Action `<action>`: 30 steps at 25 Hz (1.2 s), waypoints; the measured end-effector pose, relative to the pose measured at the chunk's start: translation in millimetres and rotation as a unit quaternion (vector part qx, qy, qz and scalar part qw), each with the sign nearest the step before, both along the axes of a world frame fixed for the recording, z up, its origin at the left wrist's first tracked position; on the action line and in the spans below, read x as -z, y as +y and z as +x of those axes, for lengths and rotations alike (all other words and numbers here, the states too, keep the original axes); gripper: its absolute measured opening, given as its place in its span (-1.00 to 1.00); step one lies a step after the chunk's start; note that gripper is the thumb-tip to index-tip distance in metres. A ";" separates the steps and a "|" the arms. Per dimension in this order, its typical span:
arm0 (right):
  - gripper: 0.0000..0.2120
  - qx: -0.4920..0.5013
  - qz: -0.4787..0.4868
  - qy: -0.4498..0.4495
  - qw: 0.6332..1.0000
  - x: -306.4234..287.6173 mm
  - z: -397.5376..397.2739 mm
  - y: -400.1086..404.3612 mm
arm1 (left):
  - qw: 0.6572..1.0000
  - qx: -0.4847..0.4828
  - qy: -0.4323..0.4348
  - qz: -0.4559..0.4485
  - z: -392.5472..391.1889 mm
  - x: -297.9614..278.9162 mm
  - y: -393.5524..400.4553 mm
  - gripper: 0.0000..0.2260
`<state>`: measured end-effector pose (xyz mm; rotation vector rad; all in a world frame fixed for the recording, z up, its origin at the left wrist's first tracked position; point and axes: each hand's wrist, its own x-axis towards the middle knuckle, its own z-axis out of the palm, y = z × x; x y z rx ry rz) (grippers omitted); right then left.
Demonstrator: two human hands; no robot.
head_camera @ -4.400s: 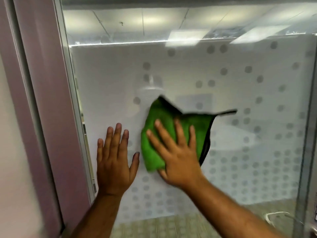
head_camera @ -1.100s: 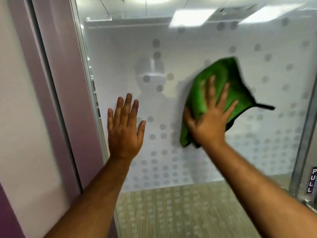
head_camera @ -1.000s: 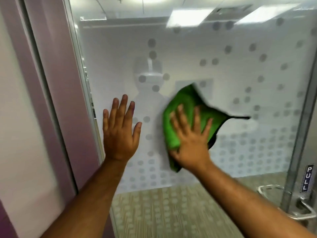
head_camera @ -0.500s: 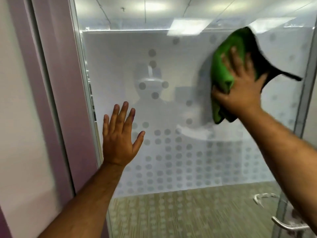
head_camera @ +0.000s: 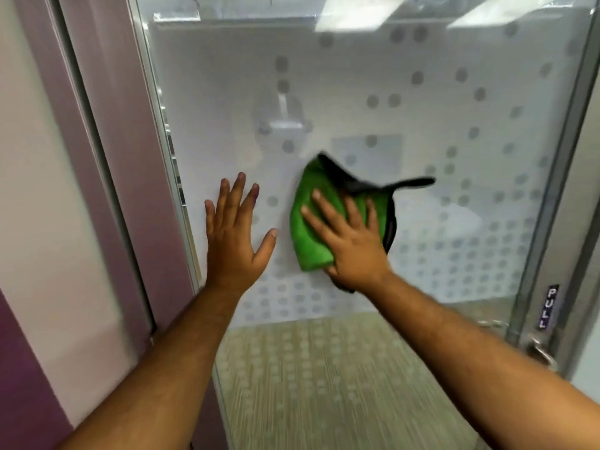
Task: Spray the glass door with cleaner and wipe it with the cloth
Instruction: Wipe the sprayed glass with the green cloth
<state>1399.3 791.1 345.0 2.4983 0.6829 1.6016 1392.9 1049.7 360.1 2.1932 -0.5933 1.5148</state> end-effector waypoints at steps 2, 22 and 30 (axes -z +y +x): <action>-0.05 -0.001 -0.068 0.071 0.995 81.1 -19.4 -11.2 | 0.999 0.018 0.039 -0.032 -14.8 28.1 -8.9 -0.34; -0.52 -0.080 0.741 0.492 0.450 248.8 -179.0 8.6 | 0.793 0.196 0.525 -0.239 -103.9 228.7 -37.6 -0.70; -0.58 -0.206 0.827 0.466 0.237 240.0 -215.2 -32.6 | 0.593 0.197 0.652 -0.430 -147.6 284.3 -84.9 -0.74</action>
